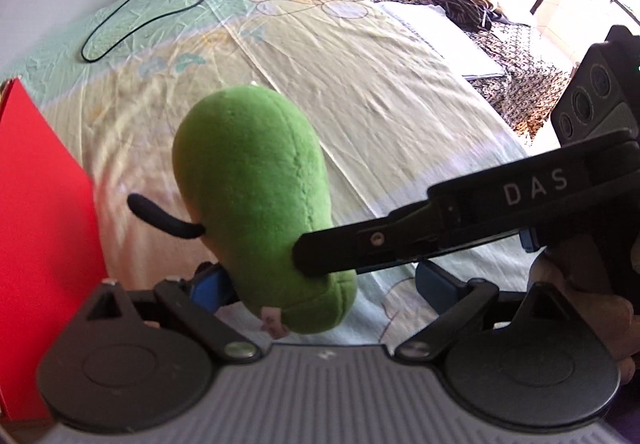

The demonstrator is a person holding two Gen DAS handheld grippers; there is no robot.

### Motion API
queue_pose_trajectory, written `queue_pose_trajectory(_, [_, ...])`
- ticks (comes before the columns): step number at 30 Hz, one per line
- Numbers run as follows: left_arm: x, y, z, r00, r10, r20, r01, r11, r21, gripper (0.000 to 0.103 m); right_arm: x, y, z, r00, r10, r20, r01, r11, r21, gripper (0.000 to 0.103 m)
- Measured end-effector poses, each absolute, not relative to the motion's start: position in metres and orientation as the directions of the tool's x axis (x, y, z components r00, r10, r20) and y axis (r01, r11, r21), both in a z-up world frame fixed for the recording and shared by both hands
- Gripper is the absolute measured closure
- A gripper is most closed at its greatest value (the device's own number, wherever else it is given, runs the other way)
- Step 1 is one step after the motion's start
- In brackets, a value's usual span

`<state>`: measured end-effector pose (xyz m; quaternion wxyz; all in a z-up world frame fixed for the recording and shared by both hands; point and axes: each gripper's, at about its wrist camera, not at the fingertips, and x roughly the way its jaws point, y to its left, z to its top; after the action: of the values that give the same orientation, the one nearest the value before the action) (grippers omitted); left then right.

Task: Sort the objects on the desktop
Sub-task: 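Close the right gripper on the green plush and lift it, then carry the green plush with the right gripper toward the red box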

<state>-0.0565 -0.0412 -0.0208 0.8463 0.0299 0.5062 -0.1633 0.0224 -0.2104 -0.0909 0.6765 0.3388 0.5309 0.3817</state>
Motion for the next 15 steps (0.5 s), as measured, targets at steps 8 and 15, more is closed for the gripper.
queue_pose_trajectory(8, [-0.068,-0.058,-0.018,0.42,-0.326,-0.847,0.386,0.909,-0.158,0.007,-0.004,-0.237,-0.09,0.233,0.853,-0.467,-0.081,0.496,0.865,0.062])
queue_pose_trajectory(15, [-0.065,-0.084,-0.005,0.461,-0.348,-0.816,0.456,0.882,-0.118,0.004,-0.009,-0.252,-0.085,0.337,0.784,-0.521,-0.082,0.576,0.814,0.063])
